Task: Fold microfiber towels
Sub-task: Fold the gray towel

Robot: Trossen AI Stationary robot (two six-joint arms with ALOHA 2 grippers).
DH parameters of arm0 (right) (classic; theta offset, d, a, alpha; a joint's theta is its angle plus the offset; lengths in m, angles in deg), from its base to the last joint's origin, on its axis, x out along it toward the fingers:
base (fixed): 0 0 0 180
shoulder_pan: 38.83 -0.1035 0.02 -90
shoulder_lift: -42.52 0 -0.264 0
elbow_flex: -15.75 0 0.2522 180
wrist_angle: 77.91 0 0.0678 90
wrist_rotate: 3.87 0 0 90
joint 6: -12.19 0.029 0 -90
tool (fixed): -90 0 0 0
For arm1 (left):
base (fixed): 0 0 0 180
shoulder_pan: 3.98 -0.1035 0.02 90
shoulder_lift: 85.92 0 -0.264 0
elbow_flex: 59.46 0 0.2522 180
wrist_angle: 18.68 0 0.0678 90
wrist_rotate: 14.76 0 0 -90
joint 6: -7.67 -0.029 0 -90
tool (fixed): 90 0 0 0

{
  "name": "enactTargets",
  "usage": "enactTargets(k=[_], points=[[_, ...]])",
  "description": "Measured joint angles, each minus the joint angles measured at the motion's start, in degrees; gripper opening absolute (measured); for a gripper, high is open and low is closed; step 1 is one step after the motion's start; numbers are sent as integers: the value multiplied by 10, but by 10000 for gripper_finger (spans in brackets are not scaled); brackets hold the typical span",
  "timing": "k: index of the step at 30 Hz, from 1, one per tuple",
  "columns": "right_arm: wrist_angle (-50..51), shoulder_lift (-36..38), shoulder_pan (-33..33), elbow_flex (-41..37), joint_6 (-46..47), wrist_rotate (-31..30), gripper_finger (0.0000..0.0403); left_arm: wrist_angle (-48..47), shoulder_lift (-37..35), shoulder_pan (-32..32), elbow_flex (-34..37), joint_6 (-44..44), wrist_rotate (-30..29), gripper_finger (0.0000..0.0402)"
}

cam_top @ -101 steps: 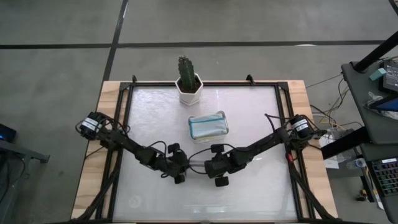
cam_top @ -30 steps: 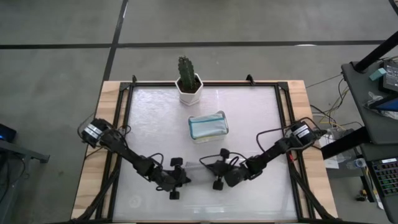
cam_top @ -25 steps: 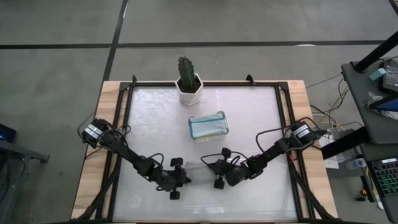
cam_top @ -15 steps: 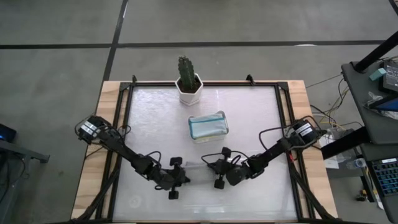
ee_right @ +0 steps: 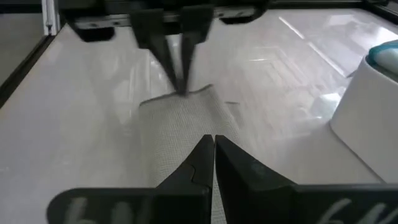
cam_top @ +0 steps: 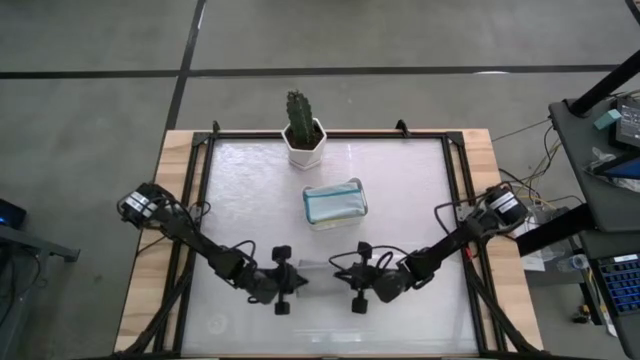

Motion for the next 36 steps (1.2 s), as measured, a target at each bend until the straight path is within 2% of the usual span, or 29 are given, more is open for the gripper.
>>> enactTargets(k=[2, 5, 8, 12, 14, 22, 36], points=[[-5, -6, -1, 0, 0, 0, 8, -1, 4, -1, 0, 0, -42, 0], [-7, -23, -2, 0, 1, 0, 8, -2, 13, -5, 0, 0, -71, 0], [-8, -45, -5, 0, -8, 10, 8, 3, 23, -10, 0, 4, -74, 0], [-13, -66, -5, 0, -34, 81, 8, 2, 38, -11, 0, 6, -76, 0], [-9, -71, -5, 0, -31, 97, 8, 3, 46, -13, 0, 18, -77, 0], [13, -67, -5, 0, -15, 98, 8, -1, 60, -15, 1, 34, -79, 0], [66, -33, -5, 38, 23, 121, 9, -16, 5, -15, 1, 0, -73, 0]])
